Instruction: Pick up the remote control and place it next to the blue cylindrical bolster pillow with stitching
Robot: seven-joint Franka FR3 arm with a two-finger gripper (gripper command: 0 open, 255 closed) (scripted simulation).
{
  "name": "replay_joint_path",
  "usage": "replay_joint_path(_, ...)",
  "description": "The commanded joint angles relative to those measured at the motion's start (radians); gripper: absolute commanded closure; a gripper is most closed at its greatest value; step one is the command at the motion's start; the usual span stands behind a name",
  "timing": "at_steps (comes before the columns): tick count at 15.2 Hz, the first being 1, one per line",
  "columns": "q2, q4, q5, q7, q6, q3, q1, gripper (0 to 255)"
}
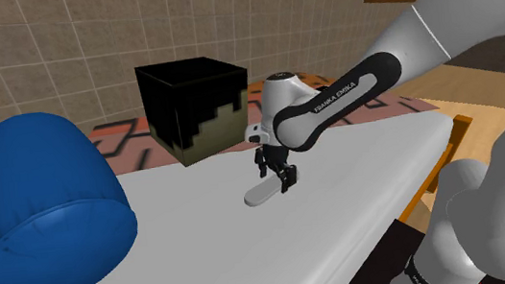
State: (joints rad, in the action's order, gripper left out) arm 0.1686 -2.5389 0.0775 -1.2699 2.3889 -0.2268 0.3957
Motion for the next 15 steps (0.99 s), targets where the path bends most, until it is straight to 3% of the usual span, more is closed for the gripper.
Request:
replay_joint_path(1,-0.007,-0.002,-0.002,0.000,0.009,0.000,0.001,0)
replay_joint_path(7,-0.007,-0.002,-0.002,0.000,0.009,0.000,0.001,0)
replay_joint_path(8,-0.007,-0.002,-0.002,0.000,0.009,0.000,0.001,255)
replay_joint_path(15,-0.007,-0.002,-0.002,0.000,0.009,0.000,0.001,255)
